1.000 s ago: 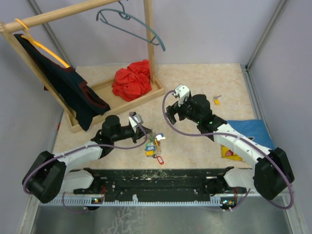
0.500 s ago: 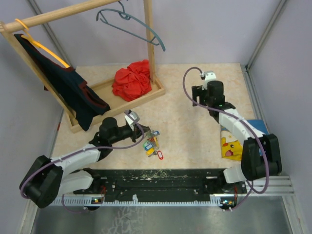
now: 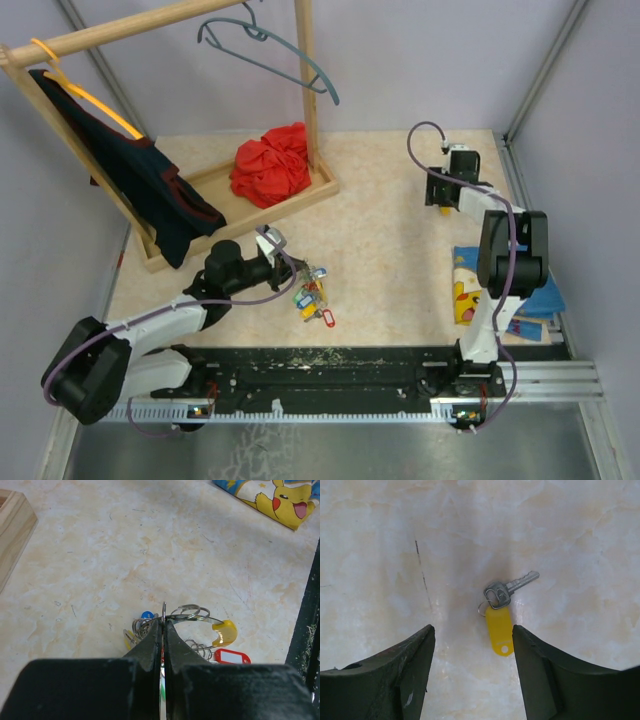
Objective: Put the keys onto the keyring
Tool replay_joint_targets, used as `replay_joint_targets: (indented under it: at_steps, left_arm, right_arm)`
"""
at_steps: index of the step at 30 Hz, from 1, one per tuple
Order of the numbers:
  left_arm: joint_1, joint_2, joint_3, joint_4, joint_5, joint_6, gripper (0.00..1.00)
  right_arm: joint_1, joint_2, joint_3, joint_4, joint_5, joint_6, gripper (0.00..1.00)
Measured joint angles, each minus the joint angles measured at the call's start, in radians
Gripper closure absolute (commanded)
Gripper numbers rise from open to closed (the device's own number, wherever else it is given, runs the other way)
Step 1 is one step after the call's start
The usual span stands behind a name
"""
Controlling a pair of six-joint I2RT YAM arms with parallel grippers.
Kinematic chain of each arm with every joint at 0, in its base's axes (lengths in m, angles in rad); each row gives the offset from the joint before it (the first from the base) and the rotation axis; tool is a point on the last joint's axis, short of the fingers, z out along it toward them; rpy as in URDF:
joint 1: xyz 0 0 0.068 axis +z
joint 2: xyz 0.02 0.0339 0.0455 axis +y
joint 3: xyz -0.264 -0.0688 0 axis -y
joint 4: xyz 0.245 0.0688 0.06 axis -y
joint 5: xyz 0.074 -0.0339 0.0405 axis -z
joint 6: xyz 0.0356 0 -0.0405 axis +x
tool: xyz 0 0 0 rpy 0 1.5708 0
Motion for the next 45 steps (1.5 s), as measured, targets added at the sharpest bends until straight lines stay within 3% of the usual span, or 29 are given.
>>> replay_joint_targets:
  at_steps: [9,13,16,19,22,32,45]
  left_arm:
    - [0.0,0.0,0.0,-0.018,-0.011,0.013,0.99]
    - [0.0,0.0,0.0,-0.024,-0.014,0.021,0.99]
    - [0.0,0.0,0.0,-0.028,-0.015,0.024,0.99]
    - [0.0,0.0,0.0,-0.032,-0.016,0.027,0.99]
    - [0.0,0.0,0.0,-0.034,-0.016,0.027,0.99]
    - [0.0,-0.006,0.0,-0.04,-0.025,0.031,0.99]
    - [0.0,-0.02,0.0,-0.047,-0.038,0.04,0.99]
  right_arm:
    - [-0.054,0.135,0.105,-0.097,-0.07,-0.02,0.45]
    - [-0.063,0.169,0.142,-0.121,-0.09,-0.035,0.58]
    - [-0.063,0.181,0.158,-0.127,-0.099,-0.045,0.62]
    - [-0.063,0.182,0.159,-0.132,-0.102,-0.048,0.76]
    - [-0.063,0.182,0.158,-0.136,-0.101,-0.053,0.82]
    - [-0.034,0.06,0.002,-0.162,-0.111,-0.013,0.83]
    - [0.298,-0.224,-0.309,-0.233,-0.091,0.168,0.8]
